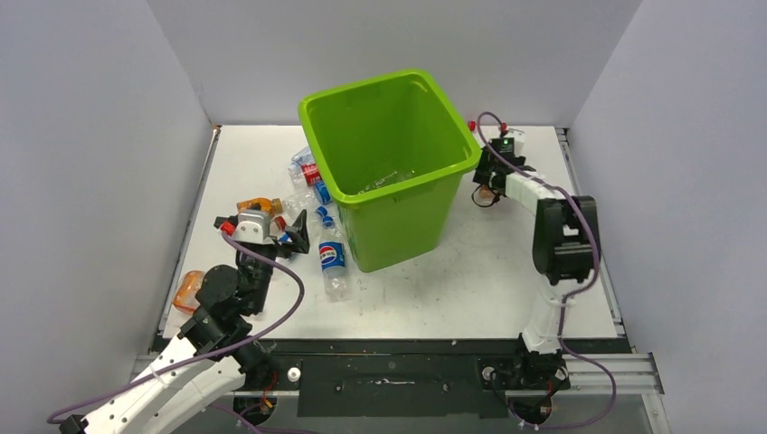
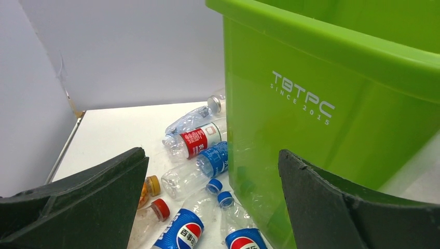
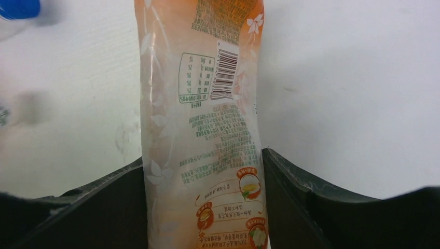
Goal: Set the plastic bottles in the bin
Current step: Pick up the plastic bottle at the center of the board.
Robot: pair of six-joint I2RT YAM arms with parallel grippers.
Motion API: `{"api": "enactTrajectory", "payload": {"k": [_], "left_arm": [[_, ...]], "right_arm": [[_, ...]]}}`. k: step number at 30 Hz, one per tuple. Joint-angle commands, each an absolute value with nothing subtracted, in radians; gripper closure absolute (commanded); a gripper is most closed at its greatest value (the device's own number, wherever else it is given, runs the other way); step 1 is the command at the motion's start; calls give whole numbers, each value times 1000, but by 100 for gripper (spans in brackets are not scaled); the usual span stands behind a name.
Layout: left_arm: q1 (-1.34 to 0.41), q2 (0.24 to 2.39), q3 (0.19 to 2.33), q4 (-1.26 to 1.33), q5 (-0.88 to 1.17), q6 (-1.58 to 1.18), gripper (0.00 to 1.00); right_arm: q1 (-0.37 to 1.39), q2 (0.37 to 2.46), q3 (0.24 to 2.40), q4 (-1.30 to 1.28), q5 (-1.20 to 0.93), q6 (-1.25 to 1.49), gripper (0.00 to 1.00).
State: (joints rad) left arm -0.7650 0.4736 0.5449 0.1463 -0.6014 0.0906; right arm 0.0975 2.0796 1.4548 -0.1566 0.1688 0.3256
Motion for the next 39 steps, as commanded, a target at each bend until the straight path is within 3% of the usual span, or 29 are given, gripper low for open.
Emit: {"api": "enactTrajectory", "payload": {"k": [1,6,11,18,23,25,32,39], "left_arm": [[-766,437,566,190,-630,96,4],[-762,406,603,197,-646,43,4],[-763,395,733,144,-472,-76,4],[-764,490,866,184,34,-331,4],[-780,664,898,318,352,-545,4],[-831,717,909,355,363,-552,4],[-1258,902,1046,265,80,-221,4],[-1344,1069,1096,400,-27,-165,4]], "right_arm": [[97,1678,1293,-29,278,480,59],[131,1302,1125,-66,362,578,61],[137,960,1006,-115,345,655,61],[137,579,892,67,-25,719,60],[172,479,906,200,-294,802,60],[182,463,903,273,-379,856,60],[185,459,801,634,-552,1138,60],[186,499,795,729,-603,1205,60]]}}
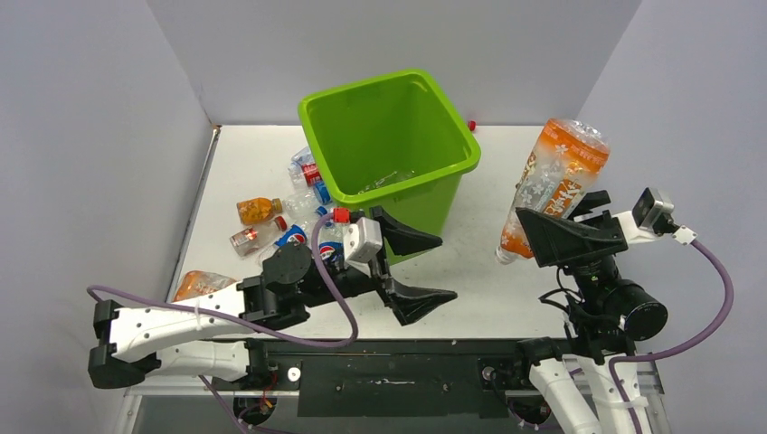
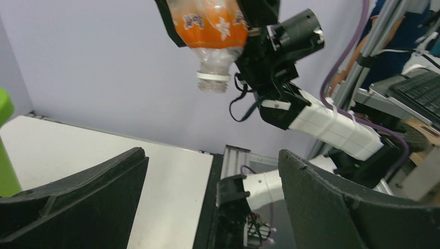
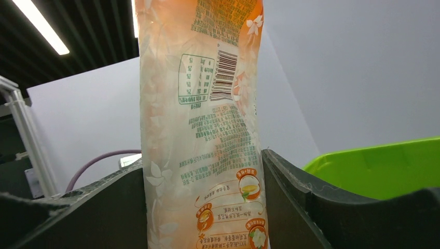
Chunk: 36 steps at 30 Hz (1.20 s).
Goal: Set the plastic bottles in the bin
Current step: Pick up the plastic bottle at the center of the board.
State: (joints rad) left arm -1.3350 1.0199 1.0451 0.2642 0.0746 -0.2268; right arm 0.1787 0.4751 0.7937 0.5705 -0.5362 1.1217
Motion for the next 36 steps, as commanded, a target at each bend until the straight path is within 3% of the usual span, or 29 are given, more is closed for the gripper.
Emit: {"api": "enactTrajectory", "payload": {"k": [1,20,28,34,36], "left_arm": [[-1345,1088,1099,429,-34,-162,4],[-1348,1348,1315,504,81,-167,0],[-1351,1414,1414,371,160,-171,31],[-1362,1429,1435,342,169,-151,66],[-1364,1419,1427,348,157,-143,81]], "right_arm": [[188,503,793,737,-606,1213,60],[201,507,726,809,-609,1309,60],[204,502,732,789,-607,1301,60],[207,495,738,750,-608,1281,59],[208,490,746,723,-609,1271,54]]}}
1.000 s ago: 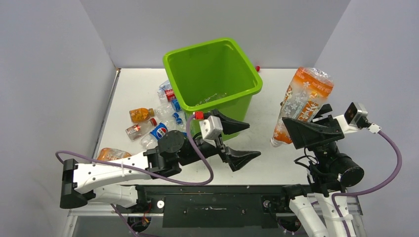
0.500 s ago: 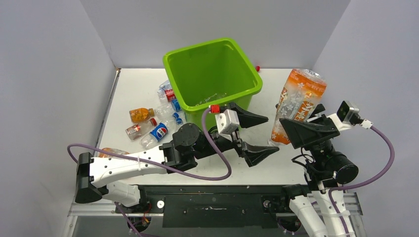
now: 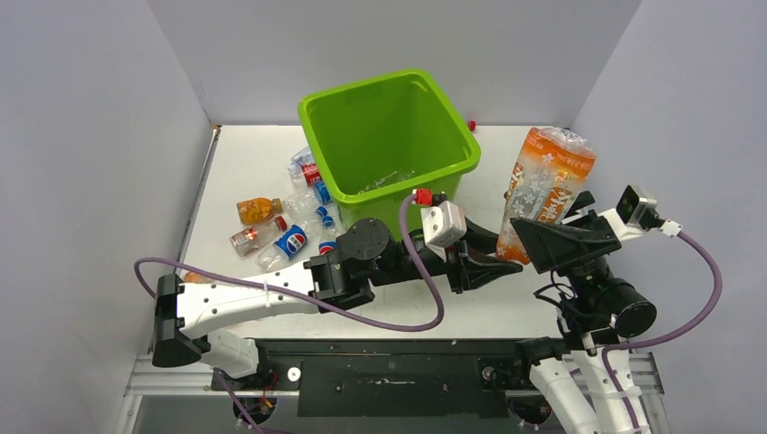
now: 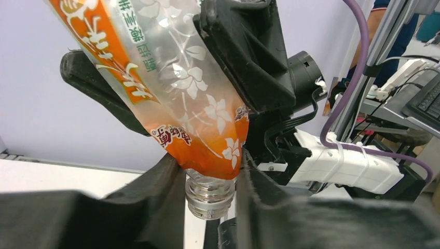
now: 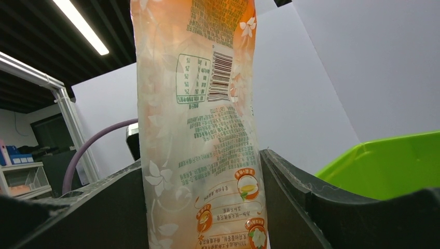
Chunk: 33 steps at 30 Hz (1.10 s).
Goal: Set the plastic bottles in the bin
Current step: Pick up the plastic bottle at the center of the board, then place the plastic bottle in the trash bin.
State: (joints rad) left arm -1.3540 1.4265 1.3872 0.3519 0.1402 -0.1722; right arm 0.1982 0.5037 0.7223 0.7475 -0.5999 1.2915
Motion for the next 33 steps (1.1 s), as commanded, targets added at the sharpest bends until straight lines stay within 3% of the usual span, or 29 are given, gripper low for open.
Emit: {"api": "enactTrajectory", "payload": {"k": [1,2,4,5,8,14,20,26,33], "left_arm": [[-1364,1410,1422,352,148,-139,92],[-1364,1401,1416,356,132,-135,100],[-1363,1378,1404,361,95,-126,100],[-1361,1364,1398,357,75,-116,100],[-1359,1313,1379,330,-24,-78,100],[-1318,1155,1359,225,-267,29,100],[-1191,1029,1381,24,-610,163,100],[-849,1158,1640,-504,-440,12,100],[-816,1340,1815,-776,-278,11,100]], "right_arm": [[209,489,752,702,-609,1264,46],[209,487,760,673,-610,1257,35],[211,485,786,608,-609,1229,11],[212,483,806,565,-607,1208,3],[219,478,888,395,-594,1107,10],[240,448,1066,-21,-440,891,10],[249,371,1046,-260,-247,801,10],[251,328,924,-425,-12,798,10],[252,315,793,-514,174,727,10]]}}
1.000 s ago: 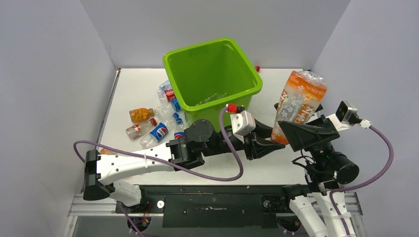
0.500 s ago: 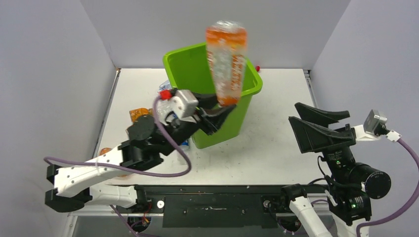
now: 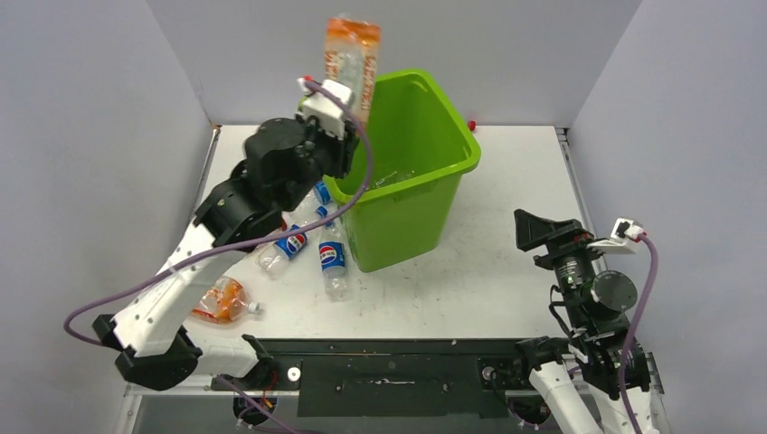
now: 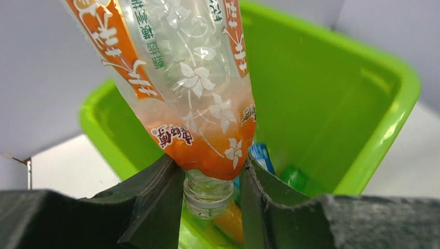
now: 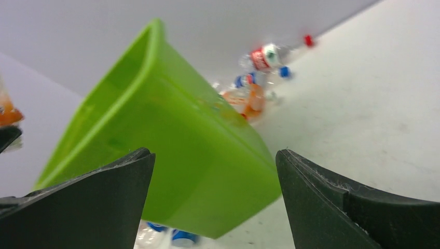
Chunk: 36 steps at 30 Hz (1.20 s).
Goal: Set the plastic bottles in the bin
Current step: Place the plastic bottle in the trash bin.
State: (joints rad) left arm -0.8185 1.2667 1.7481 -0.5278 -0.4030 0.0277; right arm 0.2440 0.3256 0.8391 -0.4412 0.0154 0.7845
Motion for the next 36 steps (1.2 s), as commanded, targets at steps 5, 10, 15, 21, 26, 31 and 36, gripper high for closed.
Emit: {"api": "enactTrajectory", "payload": {"k": [5,10,15,21,26,31,36], "left_arm": [[-816,1400,1870,-852,-181,6,100],[-816,1377,1828,-812,-203,-27,81],[-818,1310,1774,-701,-165,-47,53],[-825,1223,1733,-589,-116,-59,41],[-833,1119,1647,-463,-87,-83,25],[-834,931,1423,-228,-161,-81,16],[-831,754,1154,-114,-399,-34,15]], "right_arm": [[252,319,701,-566,271,759,10],[251,318,655,-565,281,812,10],[252,325,668,-568,270,803,10],[252,375,718,-599,252,753,10],[252,408,748,-599,242,725,10],[252,497,760,-504,238,706,10],[248,685,707,-287,338,762,10]]}}
